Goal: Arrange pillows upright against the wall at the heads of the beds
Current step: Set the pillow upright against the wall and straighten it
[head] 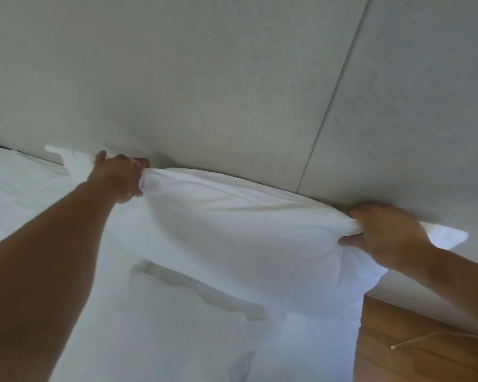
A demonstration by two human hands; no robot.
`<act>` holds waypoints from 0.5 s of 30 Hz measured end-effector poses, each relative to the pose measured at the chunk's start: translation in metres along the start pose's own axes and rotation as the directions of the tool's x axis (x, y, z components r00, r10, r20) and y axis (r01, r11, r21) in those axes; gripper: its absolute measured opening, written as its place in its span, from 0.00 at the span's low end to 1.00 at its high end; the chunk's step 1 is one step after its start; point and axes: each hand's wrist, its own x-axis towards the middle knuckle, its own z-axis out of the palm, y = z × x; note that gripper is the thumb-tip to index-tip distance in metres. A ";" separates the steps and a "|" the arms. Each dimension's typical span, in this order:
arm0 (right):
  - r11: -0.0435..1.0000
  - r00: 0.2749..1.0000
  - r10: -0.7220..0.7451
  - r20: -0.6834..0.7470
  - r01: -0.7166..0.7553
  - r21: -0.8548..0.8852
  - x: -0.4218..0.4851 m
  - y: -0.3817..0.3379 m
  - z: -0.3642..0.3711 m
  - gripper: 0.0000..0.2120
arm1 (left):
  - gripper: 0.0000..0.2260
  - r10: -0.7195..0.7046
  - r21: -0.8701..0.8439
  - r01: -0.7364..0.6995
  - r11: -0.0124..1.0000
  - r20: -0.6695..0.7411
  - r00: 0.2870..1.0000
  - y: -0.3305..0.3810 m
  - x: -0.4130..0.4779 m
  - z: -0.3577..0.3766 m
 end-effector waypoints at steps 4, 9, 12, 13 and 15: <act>0.999 1.000 0.013 0.016 -0.013 -0.036 0.008 -0.002 0.015 0.23 | 0.23 -0.019 -0.023 0.019 1.000 -0.027 0.999 0.023 0.005 0.022; 0.995 0.999 -0.007 0.041 0.011 -0.096 0.000 -0.006 0.003 0.31 | 0.30 -0.089 -0.161 0.066 0.985 -0.136 0.987 0.017 -0.016 0.018; 0.982 0.979 -0.134 -0.156 0.111 -0.152 -0.026 -0.015 -0.007 0.38 | 0.35 -0.165 -0.279 0.104 0.954 -0.205 0.965 0.008 -0.057 0.020; 0.977 0.952 -0.201 -0.233 0.176 -0.122 -0.037 -0.021 -0.009 0.39 | 0.35 -0.197 -0.336 0.119 0.934 -0.209 0.958 0.007 -0.074 0.025; 0.937 0.872 -0.345 -0.348 0.344 -0.067 -0.060 -0.039 -0.007 0.36 | 0.36 -0.275 -0.484 0.154 0.862 -0.190 0.943 0.005 -0.116 0.048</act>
